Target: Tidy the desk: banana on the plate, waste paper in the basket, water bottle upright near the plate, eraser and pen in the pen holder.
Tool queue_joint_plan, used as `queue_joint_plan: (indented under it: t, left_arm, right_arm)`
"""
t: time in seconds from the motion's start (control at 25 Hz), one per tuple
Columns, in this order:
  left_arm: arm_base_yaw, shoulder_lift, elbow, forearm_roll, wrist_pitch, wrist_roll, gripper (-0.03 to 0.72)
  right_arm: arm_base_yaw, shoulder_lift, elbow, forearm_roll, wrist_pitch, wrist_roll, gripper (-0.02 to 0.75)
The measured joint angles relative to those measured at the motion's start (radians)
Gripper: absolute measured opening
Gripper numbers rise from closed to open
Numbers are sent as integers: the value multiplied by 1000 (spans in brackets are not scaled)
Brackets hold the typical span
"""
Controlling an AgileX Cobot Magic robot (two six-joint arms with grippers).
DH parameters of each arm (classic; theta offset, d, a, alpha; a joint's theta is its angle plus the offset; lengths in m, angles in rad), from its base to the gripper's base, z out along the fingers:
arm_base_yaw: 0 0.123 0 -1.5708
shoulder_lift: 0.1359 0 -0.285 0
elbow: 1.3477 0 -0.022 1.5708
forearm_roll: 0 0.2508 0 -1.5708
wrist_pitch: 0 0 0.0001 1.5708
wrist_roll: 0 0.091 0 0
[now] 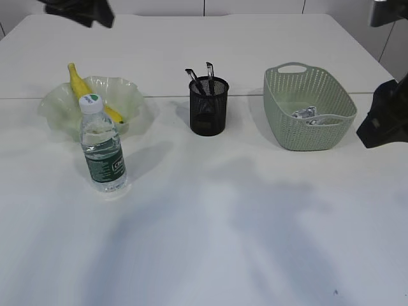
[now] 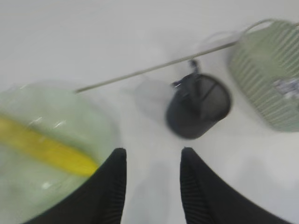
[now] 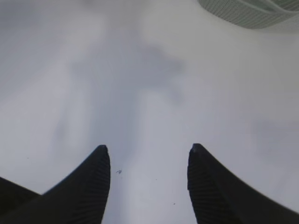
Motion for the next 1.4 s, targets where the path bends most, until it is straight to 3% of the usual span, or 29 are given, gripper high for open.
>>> queue_joint_plan:
  t: [0.12, 0.24, 0.48, 0.72, 0.96, 1.4]
  left_arm:
    - [52, -29, 0, 180, 154, -76, 293]
    - [103, -61, 0, 256, 233, -134, 342]
    - [199, -148, 0, 292, 351, -164, 423]
    - [225, -239, 31, 295, 425, -166, 433]
    - [225, -447, 221, 318, 428, -167, 433]
    - [225, -990, 718, 279, 393, -212, 433]
  right_arm:
    - [-12, 0, 0, -31, -7, -2, 401]
    - [-70, 0, 0, -35, -13, -4, 401]
    - [-234, 0, 0, -3, -24, -12, 401]
    - [-256, 0, 0, 17, -24, -22, 401]
    - [-257, -23, 0, 42, 7, -23, 401]
    - [-257, -260, 0, 86, 92, 75, 401]
